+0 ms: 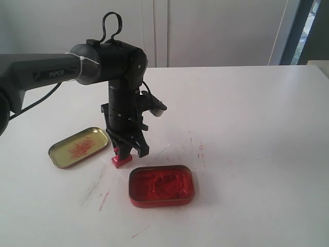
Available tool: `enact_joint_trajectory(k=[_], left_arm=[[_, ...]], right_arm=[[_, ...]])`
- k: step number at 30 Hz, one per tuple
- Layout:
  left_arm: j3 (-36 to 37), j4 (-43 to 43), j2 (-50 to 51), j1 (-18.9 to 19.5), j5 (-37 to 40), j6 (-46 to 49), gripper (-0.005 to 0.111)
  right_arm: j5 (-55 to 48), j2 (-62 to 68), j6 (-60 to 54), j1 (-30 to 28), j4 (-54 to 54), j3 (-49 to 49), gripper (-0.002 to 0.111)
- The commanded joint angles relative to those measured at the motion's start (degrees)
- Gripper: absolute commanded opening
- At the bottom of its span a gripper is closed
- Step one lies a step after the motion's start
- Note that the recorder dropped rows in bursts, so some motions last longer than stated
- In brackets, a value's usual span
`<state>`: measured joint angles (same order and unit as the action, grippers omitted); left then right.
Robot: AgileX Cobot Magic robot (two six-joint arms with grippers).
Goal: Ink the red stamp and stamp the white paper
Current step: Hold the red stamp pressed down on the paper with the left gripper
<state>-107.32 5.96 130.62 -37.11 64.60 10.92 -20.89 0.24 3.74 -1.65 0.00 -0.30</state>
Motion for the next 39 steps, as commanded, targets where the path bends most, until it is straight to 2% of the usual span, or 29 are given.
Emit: enact_joint_trajectory(k=[1,20,39], left_arm=[[2.6,-2.6,5.7,-0.1,5.4,-0.4,0.0],[2.6,-1.0,0.3,-0.1,5.4,0.8,0.0],[2.6,-0.4,-0.5,-0.1,5.4,0.8,0.0]], right_arm=[[0.8,-0.2,0.0,-0.1,0.0,0.3,0.0],[0.8,-0.2,0.0,-0.1,0.0,0.3,0.0],[0.8,-0.2,0.0,-0.1,0.0,0.3,0.0]])
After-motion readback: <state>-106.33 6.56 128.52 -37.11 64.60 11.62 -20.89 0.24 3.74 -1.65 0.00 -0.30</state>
